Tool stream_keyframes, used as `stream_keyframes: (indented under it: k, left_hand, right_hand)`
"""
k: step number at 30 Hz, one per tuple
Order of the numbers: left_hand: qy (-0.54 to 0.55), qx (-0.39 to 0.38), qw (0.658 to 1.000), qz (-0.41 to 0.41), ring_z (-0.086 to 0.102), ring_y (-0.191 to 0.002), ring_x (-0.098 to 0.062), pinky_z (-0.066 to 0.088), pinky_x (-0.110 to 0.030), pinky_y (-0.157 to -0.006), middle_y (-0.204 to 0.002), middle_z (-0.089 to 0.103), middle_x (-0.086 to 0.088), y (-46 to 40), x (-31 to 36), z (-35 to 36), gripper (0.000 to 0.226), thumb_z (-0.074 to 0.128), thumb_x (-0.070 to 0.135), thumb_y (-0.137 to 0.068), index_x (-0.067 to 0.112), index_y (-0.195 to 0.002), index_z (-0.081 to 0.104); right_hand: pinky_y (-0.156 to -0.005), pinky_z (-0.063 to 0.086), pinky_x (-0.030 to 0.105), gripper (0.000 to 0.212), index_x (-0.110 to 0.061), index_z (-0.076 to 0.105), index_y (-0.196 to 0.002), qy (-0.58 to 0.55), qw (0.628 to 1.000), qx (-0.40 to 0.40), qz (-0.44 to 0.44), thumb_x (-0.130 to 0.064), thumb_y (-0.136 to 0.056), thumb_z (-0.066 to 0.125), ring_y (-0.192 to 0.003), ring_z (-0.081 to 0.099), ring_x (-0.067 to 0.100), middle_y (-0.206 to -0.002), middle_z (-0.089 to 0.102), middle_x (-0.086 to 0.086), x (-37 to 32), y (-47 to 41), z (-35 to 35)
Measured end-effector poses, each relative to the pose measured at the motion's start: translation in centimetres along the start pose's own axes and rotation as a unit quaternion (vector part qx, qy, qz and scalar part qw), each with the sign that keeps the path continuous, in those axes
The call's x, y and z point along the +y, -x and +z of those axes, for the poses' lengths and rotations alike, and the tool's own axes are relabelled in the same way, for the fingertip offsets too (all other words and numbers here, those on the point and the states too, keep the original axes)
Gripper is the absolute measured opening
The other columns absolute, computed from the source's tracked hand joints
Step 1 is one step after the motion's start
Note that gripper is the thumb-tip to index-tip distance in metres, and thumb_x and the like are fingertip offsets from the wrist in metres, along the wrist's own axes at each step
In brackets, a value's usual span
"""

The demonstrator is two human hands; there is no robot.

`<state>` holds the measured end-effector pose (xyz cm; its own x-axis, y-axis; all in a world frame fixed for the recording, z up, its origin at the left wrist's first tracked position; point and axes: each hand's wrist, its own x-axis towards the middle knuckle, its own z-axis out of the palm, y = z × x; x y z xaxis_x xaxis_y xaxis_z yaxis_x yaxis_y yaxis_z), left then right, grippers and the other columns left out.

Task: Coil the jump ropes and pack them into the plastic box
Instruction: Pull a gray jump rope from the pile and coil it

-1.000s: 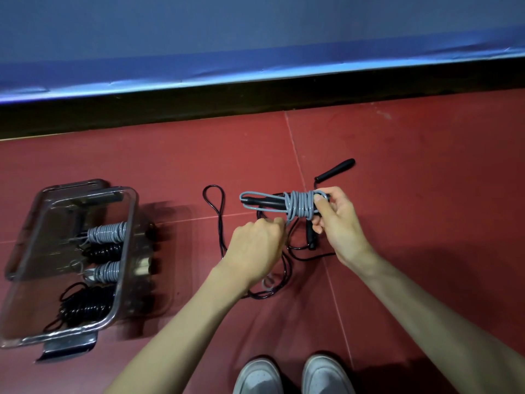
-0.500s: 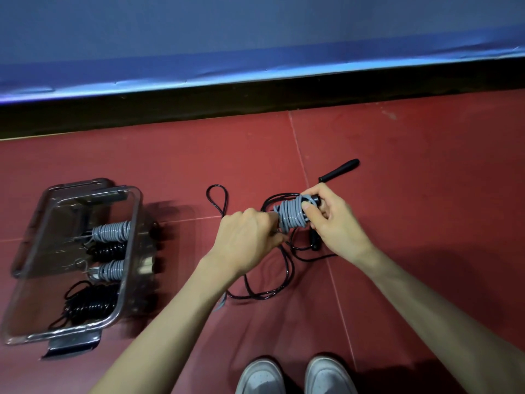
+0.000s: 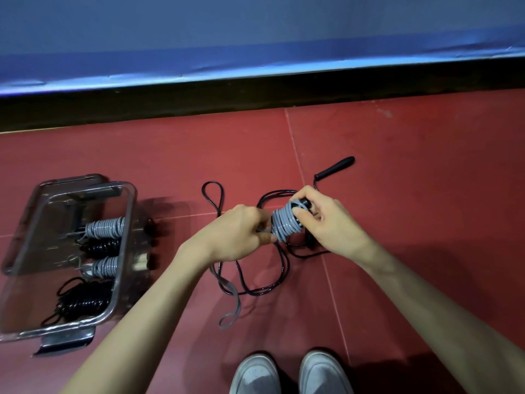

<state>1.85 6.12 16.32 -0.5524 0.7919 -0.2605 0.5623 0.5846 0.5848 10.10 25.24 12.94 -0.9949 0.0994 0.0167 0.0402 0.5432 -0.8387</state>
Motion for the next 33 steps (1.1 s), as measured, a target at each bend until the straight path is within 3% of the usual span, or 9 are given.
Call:
stream_keyframes:
  k: [4,7,10,13,15,19,24,28,33]
  left_hand:
    - [-0.015,0.007,1.0,0.003,0.038,-0.055,-0.016,0.033,-0.032,-0.056,-0.058,0.043,0.007,0.1,0.0,-0.2,0.024,0.062,0.026,-0.091,0.016,-0.073,0.05]
    - [-0.04,0.057,0.998,0.004,0.05,-0.062,-0.021,0.041,-0.033,-0.059,-0.062,0.054,0.005,0.2,-0.1,-0.7,0.022,0.066,0.037,-0.087,0.02,-0.076,0.059]
    - [-0.068,0.113,0.991,0.0,0.056,-0.07,-0.022,0.045,-0.033,-0.062,-0.073,0.062,0.006,0.0,0.0,-1.0,0.031,0.068,0.053,-0.079,0.023,-0.078,0.063]
    - [-0.06,0.144,0.988,-0.016,0.054,-0.069,-0.024,0.046,-0.035,-0.062,-0.065,0.057,0.006,-0.3,-0.3,-1.2,0.043,0.07,0.062,-0.07,0.02,-0.076,0.062]
    - [0.012,0.126,0.992,-0.02,0.049,-0.06,-0.02,0.043,-0.034,-0.059,-0.056,0.052,0.007,-0.6,-0.9,-1.3,0.036,0.075,0.054,-0.07,0.02,-0.073,0.062]
    - [0.105,0.087,0.991,-0.01,0.042,-0.054,-0.008,0.037,-0.026,-0.056,-0.058,0.052,0.008,-0.8,-1.5,-0.8,0.022,0.077,0.035,-0.077,0.019,-0.074,0.062]
    - [0.136,0.09,0.986,0.032,0.057,-0.083,-0.01,0.043,-0.021,-0.079,-0.091,0.06,-0.001,-0.8,-2.6,0.0,0.013,0.076,0.021,-0.081,0.02,-0.082,0.063]
    - [0.192,0.083,0.978,-0.003,0.05,-0.064,-0.009,0.043,-0.023,-0.064,-0.073,0.063,-0.004,-0.7,-2.2,0.2,0.011,0.073,0.014,-0.084,0.01,-0.081,0.062]
    - [0.203,0.072,0.976,-0.003,0.047,-0.06,-0.008,0.04,-0.02,-0.058,-0.068,0.06,-0.001,-0.7,-2.1,0.6,0.01,0.071,0.011,-0.085,0.01,-0.081,0.062]
  right_hand:
    - [-0.054,0.032,0.037,0.005,-0.022,0.055,-0.094,0.013,1.0,0.004,-0.004,-0.018,-0.095,0.053,-0.054,0.035,0.013,-0.058,0.042,-0.001,-0.4,-0.1,0.0]
    - [-0.053,0.029,0.033,0.005,-0.022,0.056,-0.092,-0.01,1.0,0.007,0.003,-0.018,-0.094,0.054,-0.053,0.033,0.012,-0.057,0.04,-0.004,-0.5,-0.5,-0.2]
    - [-0.053,0.03,0.037,0.003,-0.023,0.056,-0.091,-0.062,0.998,-0.006,0.014,-0.022,-0.092,0.053,-0.053,0.034,0.016,-0.058,0.04,-0.003,-0.5,-0.7,-0.7]
    - [-0.052,0.029,0.04,0.004,-0.012,0.056,-0.095,-0.116,0.993,-0.019,0.029,-0.011,-0.097,0.052,-0.056,0.033,0.02,-0.058,0.039,-0.005,-0.7,-0.6,-1.2]
    - [-0.05,0.027,0.044,0.003,-0.006,0.054,-0.097,-0.157,0.986,-0.027,0.044,-0.008,-0.097,0.051,-0.058,0.03,0.025,-0.063,0.037,0.008,-0.7,-0.3,-1.3]
    - [-0.05,0.026,0.036,0.008,-0.002,0.053,-0.099,-0.186,0.981,-0.026,0.05,-0.01,-0.096,0.053,-0.062,0.03,0.026,-0.068,0.038,0.011,-0.7,-0.2,-1.0]
    - [-0.05,0.026,0.032,0.003,-0.001,0.051,-0.099,-0.197,0.978,-0.035,0.053,-0.004,-0.098,0.051,-0.061,0.029,0.027,-0.069,0.037,0.013,-0.6,-0.1,-0.8]
    - [-0.048,0.028,0.03,0.002,-0.004,0.052,-0.098,-0.204,0.977,-0.034,0.057,-0.006,-0.098,0.051,-0.062,0.029,0.027,-0.07,0.038,0.014,-0.4,-0.1,-0.9]
    - [-0.049,0.029,0.03,0.003,-0.001,0.051,-0.1,-0.208,0.975,-0.036,0.071,-0.003,-0.098,0.05,-0.064,0.029,0.028,-0.072,0.037,0.014,-0.3,0.1,-0.7]
